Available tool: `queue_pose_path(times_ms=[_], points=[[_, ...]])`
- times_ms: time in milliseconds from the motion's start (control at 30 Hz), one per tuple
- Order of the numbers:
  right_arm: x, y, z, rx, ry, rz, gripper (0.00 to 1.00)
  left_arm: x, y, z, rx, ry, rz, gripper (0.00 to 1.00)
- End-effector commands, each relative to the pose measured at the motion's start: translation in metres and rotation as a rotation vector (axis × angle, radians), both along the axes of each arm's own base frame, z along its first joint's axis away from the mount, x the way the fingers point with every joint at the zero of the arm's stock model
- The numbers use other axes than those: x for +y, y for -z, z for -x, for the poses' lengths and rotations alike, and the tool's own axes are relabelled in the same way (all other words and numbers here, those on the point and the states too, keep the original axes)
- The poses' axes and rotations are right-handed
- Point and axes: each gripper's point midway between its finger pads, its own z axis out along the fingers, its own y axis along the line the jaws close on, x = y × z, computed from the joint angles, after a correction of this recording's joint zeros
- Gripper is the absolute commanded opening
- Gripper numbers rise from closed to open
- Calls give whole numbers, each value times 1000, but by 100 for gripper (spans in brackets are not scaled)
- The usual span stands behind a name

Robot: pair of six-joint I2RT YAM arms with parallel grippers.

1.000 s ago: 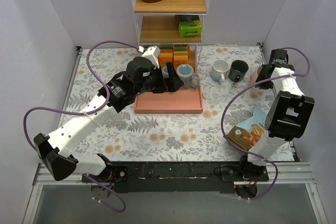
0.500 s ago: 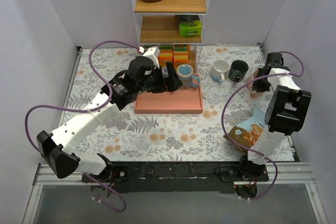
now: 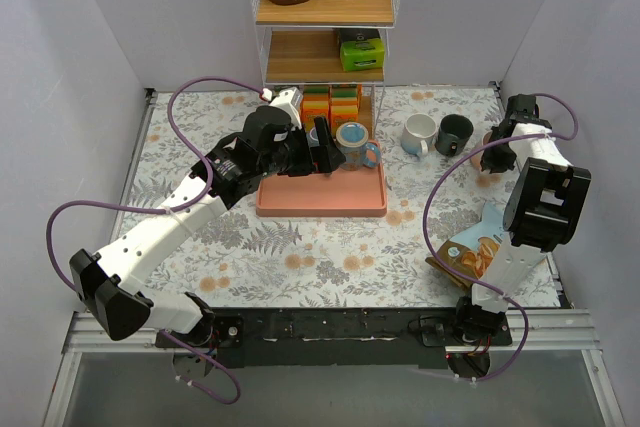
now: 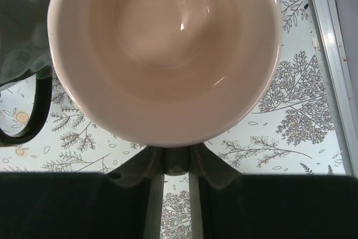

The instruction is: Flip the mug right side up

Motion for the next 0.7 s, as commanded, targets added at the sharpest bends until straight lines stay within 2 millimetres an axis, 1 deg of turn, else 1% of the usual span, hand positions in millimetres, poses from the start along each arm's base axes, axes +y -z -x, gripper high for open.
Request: queue_pose_path(times_ms=[0, 67, 167, 267, 400, 433, 467, 500, 533, 567, 600, 667], points=[[-4, -39, -22, -122, 0, 32, 32, 7, -7, 3, -13, -3, 7, 98], [-3, -44, -24, -142, -3, 29, 39, 8, -6, 3, -11, -4, 7, 98], [0, -53, -29, -176, -11, 20, 46, 8, -6, 3, -11, -5, 7, 98], [1, -60, -29, -184, -16, 14, 51, 10, -5, 3, -12, -11, 4, 98], [2, -73, -27, -204, -8, 16, 58, 13, -7, 2, -17, -23, 8, 98], [2, -82, -24, -219, -2, 21, 59, 14, -6, 2, -16, -27, 4, 98], [2, -87, -23, -224, 1, 24, 62, 16, -5, 1, -17, -38, 1, 98], [1, -99, -20, -244, 9, 33, 63, 19, -3, -1, -17, -54, -10, 98], [3, -104, -15, -244, 16, 29, 63, 21, -1, -2, -15, -66, -20, 98], [3, -110, -12, -254, 23, 29, 64, 25, 1, -5, -15, -84, -31, 98], [5, -124, -8, -280, 25, 32, 64, 28, 5, -7, -5, -104, -55, 98], [10, -132, 3, -285, 37, 15, 66, 43, 14, -18, -6, -181, -111, 98]])
